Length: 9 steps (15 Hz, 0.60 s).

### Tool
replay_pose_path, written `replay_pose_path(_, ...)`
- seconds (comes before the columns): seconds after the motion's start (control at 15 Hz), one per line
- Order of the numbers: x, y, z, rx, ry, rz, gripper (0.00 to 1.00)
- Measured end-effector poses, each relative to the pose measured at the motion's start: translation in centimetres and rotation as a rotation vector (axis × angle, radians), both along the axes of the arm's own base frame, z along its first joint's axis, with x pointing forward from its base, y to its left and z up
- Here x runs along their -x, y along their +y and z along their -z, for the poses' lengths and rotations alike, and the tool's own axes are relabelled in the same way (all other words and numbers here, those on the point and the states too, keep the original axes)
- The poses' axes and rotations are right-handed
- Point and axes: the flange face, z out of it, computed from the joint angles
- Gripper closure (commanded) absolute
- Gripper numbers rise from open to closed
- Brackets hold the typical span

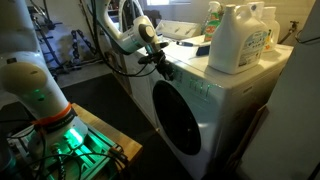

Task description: Turn the knob of the washing machine on the right clockwise twice

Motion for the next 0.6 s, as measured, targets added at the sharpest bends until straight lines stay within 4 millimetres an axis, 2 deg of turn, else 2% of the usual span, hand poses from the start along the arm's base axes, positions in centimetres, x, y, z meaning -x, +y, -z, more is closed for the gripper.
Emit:
replay_pose_path(0.33, 1.9, -2.9, -0.4, -0.217, -0.136, 0.03, 0.69)
replay_pose_path(0.47, 2.6, -3.7, -0.2, -0.279, -0.184, 0.045, 0.69)
replay_pose_path(0.6, 2.8, -4.5, 0.8, -0.349, -0.202, 0.068, 0.69)
